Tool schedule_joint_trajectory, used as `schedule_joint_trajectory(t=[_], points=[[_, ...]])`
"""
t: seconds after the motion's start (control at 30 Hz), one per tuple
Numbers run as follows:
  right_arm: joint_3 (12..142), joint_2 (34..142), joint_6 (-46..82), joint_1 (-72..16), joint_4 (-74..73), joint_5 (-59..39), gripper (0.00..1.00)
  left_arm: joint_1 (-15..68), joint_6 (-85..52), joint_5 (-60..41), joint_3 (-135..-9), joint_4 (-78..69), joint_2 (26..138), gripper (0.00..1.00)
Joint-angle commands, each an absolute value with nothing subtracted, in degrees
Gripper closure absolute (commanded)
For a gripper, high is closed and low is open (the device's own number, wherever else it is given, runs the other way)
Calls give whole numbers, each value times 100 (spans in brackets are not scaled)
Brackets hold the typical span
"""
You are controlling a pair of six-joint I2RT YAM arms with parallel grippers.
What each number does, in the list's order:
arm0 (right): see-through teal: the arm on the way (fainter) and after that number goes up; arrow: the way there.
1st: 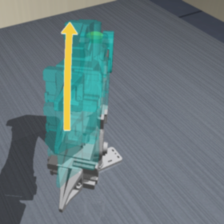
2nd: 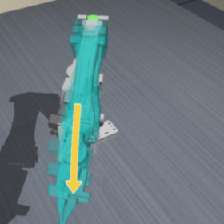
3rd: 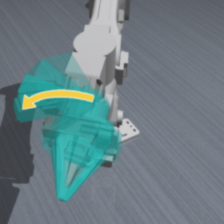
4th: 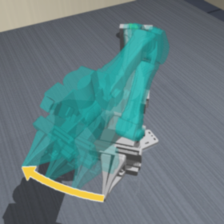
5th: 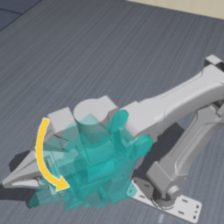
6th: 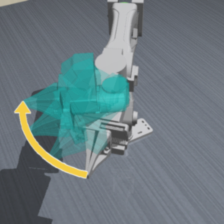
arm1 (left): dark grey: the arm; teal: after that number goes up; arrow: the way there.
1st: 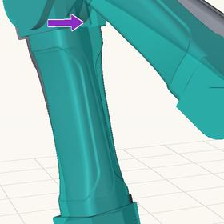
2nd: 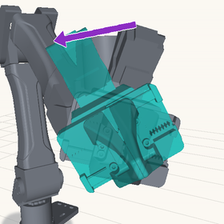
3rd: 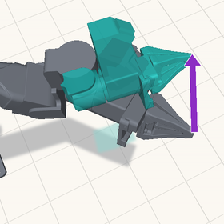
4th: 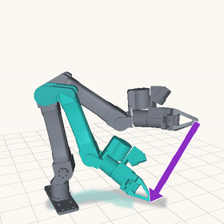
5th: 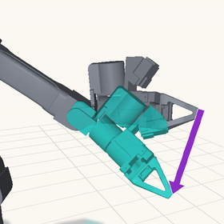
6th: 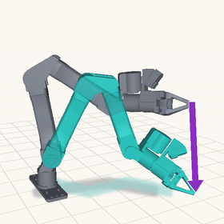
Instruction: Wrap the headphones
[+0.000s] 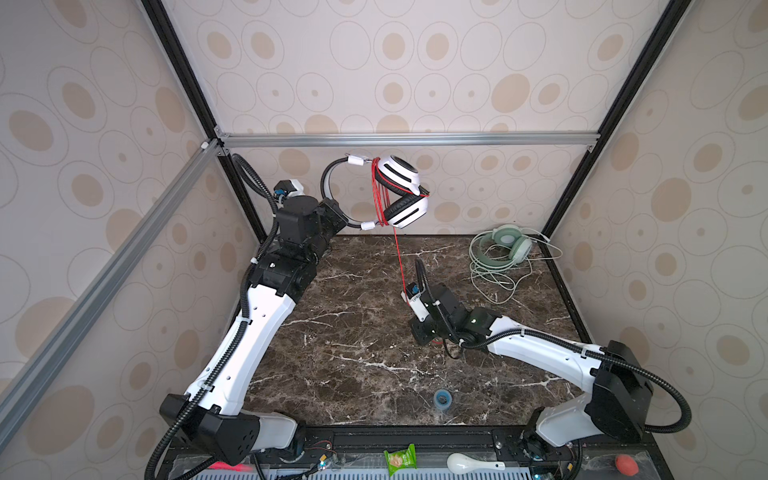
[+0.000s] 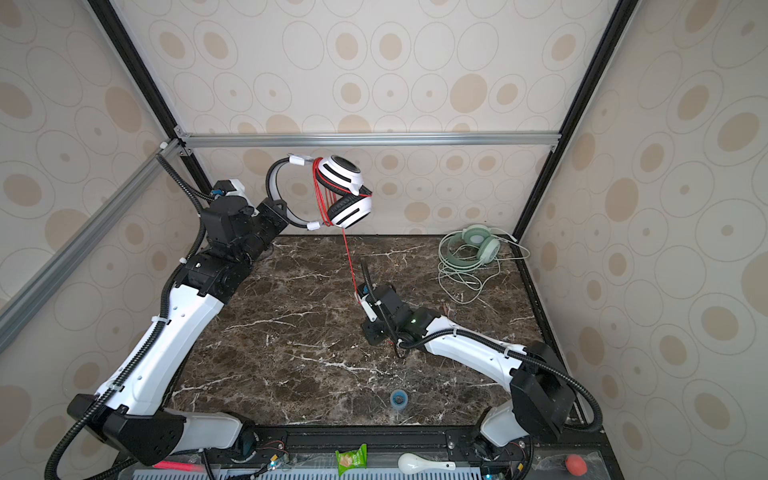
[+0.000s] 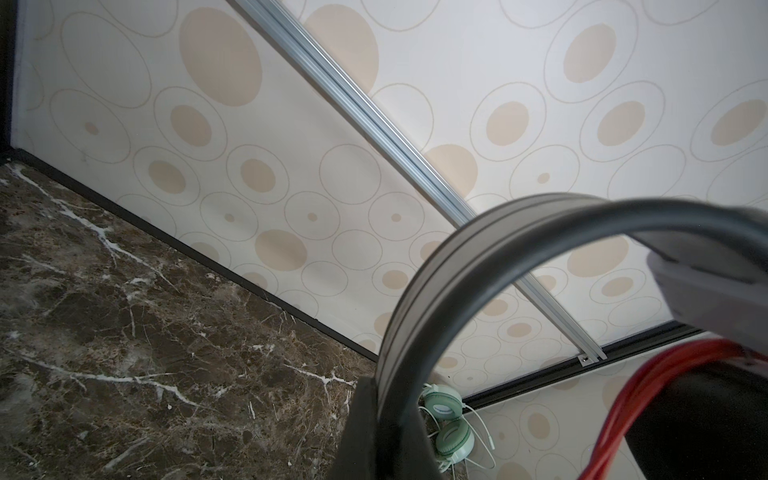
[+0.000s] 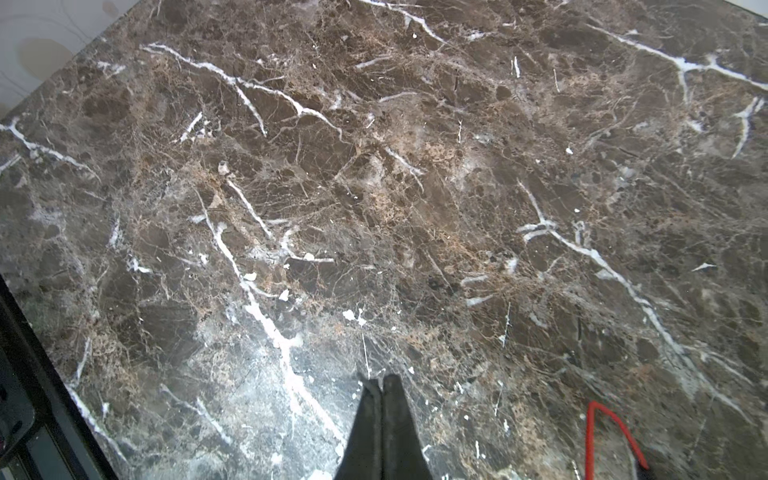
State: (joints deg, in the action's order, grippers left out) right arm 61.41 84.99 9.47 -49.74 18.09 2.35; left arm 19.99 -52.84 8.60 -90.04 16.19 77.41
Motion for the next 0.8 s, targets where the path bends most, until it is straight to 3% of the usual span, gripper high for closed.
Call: schedule_joint_trajectory(t=[0.0, 0.43, 0.77], points=[[6381, 8731, 765, -5105, 2332, 483, 100, 1960, -5754, 1098, -9073, 852, 7730, 100], [6853, 8508, 243, -5794, 3048, 830, 100, 1967, -5403, 1997, -8582, 1643, 7916, 100], [7564, 8394, -142, -5860, 3502, 1153, 100, 2281, -4052, 2910, -7688, 1657, 7753, 100]])
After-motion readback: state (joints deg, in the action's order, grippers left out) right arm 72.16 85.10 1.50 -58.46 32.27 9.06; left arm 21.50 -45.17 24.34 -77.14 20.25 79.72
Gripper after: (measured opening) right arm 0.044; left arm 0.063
